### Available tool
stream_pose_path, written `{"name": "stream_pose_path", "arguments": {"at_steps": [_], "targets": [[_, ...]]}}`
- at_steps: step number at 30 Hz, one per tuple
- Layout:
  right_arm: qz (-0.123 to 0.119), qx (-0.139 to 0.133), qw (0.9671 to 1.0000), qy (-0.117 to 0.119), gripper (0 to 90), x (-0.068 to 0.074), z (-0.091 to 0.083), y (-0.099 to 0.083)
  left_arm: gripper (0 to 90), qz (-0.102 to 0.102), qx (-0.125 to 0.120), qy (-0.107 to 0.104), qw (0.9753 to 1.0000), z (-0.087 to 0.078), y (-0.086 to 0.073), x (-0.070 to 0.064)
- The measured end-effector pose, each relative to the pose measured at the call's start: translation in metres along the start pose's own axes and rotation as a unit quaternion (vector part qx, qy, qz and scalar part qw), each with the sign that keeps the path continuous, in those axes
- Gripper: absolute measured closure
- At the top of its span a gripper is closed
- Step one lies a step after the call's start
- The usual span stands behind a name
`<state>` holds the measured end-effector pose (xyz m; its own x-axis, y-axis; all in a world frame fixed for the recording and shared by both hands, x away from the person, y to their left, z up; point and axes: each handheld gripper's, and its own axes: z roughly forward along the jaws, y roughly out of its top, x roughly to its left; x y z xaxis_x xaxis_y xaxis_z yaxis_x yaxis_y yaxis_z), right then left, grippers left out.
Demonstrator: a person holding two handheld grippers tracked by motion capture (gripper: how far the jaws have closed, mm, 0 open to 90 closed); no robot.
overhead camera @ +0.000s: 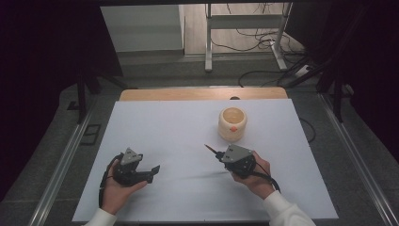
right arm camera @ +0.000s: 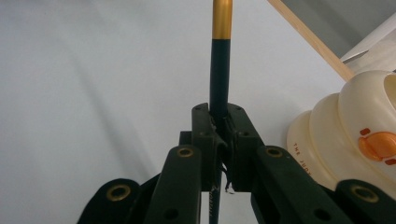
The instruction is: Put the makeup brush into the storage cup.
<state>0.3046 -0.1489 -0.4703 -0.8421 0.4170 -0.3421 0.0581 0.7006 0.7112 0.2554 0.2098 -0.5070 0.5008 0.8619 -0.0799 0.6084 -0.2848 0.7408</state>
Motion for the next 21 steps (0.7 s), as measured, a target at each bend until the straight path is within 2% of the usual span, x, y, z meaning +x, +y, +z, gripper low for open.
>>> {"name": "stream_pose_path", "arguments": {"at_steps": [11, 21], "targets": [[0.018, -0.015, 0.9997, 0.001, 84.4, -0.006, -0.001, 0.005, 18.9, 0.0, 0.0, -0.001, 1.0, 0.0, 0.0, 0.0], [0.025, -0.024, 0.9994, -0.007, 84.4, -0.011, -0.002, 0.01, 18.6, 0.003, 0.0, -0.003, 1.0, 0.001, 0.0, 0.0]]}}
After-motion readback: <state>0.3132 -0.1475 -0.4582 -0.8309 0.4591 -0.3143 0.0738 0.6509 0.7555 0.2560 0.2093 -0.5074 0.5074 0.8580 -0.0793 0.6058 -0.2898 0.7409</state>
